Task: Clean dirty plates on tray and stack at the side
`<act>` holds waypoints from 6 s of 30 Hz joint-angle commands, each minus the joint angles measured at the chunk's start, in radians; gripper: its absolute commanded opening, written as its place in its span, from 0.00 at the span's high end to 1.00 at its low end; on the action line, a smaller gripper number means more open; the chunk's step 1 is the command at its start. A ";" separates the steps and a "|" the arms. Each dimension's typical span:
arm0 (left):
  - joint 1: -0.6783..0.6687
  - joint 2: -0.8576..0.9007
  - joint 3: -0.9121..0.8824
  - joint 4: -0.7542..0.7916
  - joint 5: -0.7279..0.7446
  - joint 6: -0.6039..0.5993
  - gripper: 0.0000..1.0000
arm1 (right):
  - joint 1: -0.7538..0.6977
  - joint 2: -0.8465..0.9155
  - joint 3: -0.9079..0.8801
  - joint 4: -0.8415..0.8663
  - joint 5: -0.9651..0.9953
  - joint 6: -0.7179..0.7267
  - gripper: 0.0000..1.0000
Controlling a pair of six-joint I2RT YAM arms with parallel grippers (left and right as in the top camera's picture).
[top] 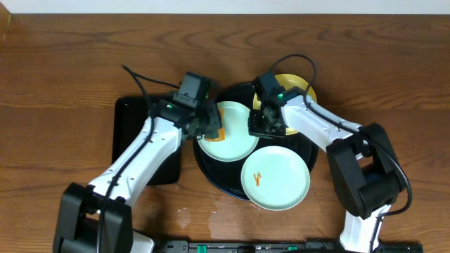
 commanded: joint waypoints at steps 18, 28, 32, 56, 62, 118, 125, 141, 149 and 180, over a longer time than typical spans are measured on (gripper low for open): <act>-0.056 0.298 0.013 0.116 -0.216 -0.014 0.93 | 0.009 0.038 0.006 -0.005 0.033 0.027 0.99; -0.058 0.298 0.013 0.063 -0.715 0.058 0.93 | 0.009 0.038 0.006 -0.005 0.033 0.027 0.99; -0.058 0.296 0.042 0.007 -0.805 0.072 0.93 | 0.009 0.038 0.006 -0.009 0.033 0.027 0.99; 0.304 0.093 0.154 -0.304 -0.223 0.227 0.92 | 0.008 0.038 0.006 0.062 -0.074 -0.234 0.99; 0.359 0.129 0.039 -0.221 -0.189 0.294 0.92 | 0.007 0.038 0.006 0.089 -0.113 -0.340 0.99; 0.253 0.034 0.034 -0.212 0.119 0.335 0.57 | -0.021 0.011 0.025 0.116 -0.224 -0.335 0.99; 0.312 -0.007 0.036 -0.256 0.150 0.334 0.57 | -0.024 -0.074 0.026 0.105 -0.153 -0.384 0.99; 0.351 -0.111 0.002 -0.246 0.169 0.346 0.60 | -0.018 -0.167 0.026 0.062 -0.067 -0.392 0.99; 0.286 0.049 -0.017 -0.180 0.173 0.345 0.77 | -0.038 -0.101 0.026 0.040 -0.103 -0.373 0.75; 0.234 0.297 -0.018 -0.055 0.142 0.361 0.92 | -0.063 0.091 0.026 0.191 -0.592 -0.456 0.76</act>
